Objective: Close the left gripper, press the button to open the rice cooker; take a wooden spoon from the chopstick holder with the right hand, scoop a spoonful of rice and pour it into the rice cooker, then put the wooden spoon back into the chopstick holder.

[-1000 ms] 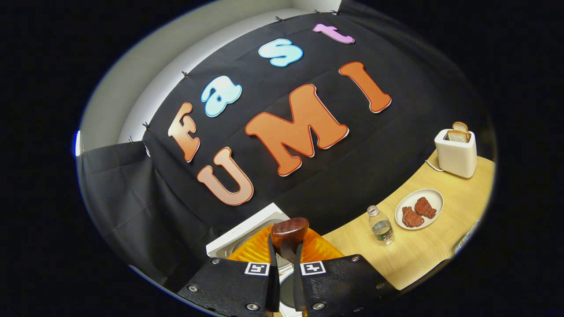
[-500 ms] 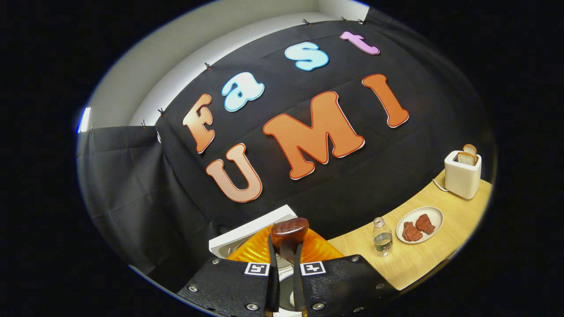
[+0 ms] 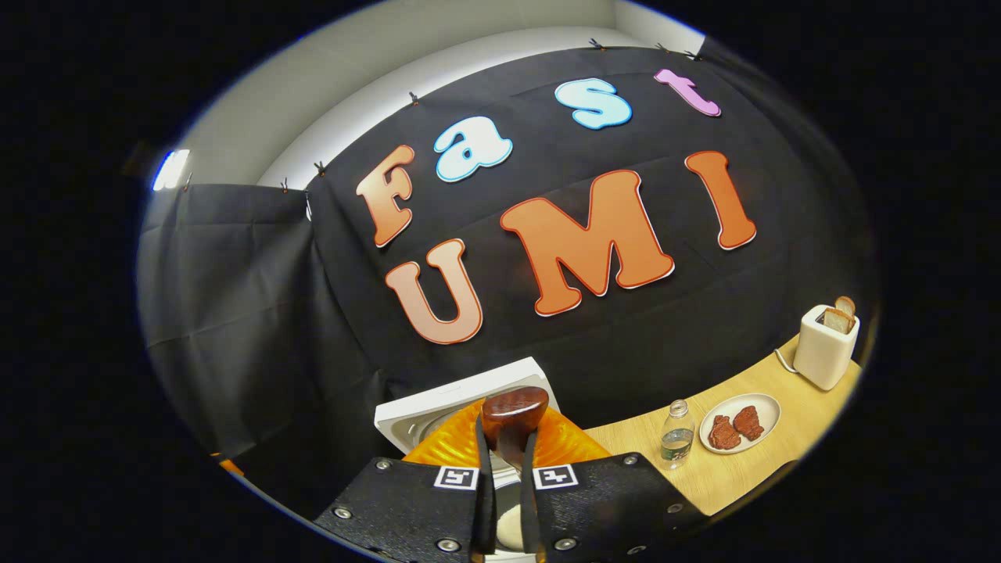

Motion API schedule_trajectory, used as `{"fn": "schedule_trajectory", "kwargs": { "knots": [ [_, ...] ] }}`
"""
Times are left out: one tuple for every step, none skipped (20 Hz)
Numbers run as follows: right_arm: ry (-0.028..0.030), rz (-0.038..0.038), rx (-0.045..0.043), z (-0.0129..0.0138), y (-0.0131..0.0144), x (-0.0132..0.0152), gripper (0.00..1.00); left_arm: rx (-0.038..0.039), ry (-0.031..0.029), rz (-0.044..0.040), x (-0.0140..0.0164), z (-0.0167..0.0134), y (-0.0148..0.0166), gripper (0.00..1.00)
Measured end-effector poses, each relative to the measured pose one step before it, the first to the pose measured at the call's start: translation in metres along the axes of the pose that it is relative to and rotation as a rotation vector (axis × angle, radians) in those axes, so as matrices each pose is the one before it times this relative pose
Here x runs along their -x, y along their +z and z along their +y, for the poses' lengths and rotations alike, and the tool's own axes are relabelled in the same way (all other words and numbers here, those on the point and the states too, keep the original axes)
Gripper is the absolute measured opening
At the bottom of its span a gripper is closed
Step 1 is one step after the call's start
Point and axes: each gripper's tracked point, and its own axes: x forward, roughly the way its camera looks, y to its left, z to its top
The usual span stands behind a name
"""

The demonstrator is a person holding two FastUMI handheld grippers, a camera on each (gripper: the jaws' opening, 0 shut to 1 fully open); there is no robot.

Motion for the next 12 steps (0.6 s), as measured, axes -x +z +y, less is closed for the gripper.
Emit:
{"fn": "schedule_trajectory", "kwargs": {
  "knots": [
    [0.01181,0.00281,0.01593,0.00303,-0.00295,-0.00117,0.11,-0.00066,0.00219,-0.00021,0.00074,0.00063,0.00075,1.0],
    [0.0109,0.00338,0.01319,0.0026,-0.00225,-0.00049,0.11,-0.00083,0.00294,-0.00032,0.00169,0.00058,-0.0011,1.0],
    [0.01498,0.00537,0.01928,0.00613,-0.00508,0.00216,0.11,0.00031,0.0028,0.00043,0.00066,0.0008,0.00003,1.0],
    [0.01341,0.00328,0.01948,0.00489,-0.00309,0.00163,0.11,0.00145,0.00247,0.00059,0.00094,0.00166,-0.00068,1.0],
    [0.0155,0.00205,0.02755,0.00293,-0.00337,0.00166,0.11,0.00175,0.0025,0.00184,-0.00003,-0.00005,0.00025,1.0],
    [0.01194,0.00235,0.03509,0.00287,-0.0036,0.00125,0.11,0.00116,0.00222,0.00198,0.001,0.00005,-0.00124,1.0],
    [0.0071,0.00381,0.03205,0.00098,-0.00377,-0.00021,0.11,0.0001,0.00186,0.00231,0.00063,-0.00015,-0.00111,1.0],
    [0.00855,0.00682,0.0278,0.00155,-0.0041,0.00033,0.11,-0.00049,0.00107,0.0027,0.00036,-0.00132,0.00008,1.0],
    [0.0064,0.00689,0.01495,0.00111,-0.00413,0.00168,0.11,-0.00093,0.00004,0.00137,0.00171,-0.00041,-0.00117,1.0],
    [0.00277,0.00119,-0.00105,-0.00075,-0.0018,0.00184,0.11,-0.00112,-0.00066,-0.00005,0.00073,-0.00088,-0.00075,1.0],
    [0.00022,-0.00357,-0.01739,-0.00166,0.0007,0.00302,0.12,-0.00108,-0.00061,-0.00085,0.00042,-0.00212,0.00043,1.0],
    [-0.00731,-0.00358,-0.02984,-0.00581,0.00179,0.00325,0.12,0.00014,-0.00183,-0.00225,0.00048,-0.00194,0.00143,1.0]
  ]
}}
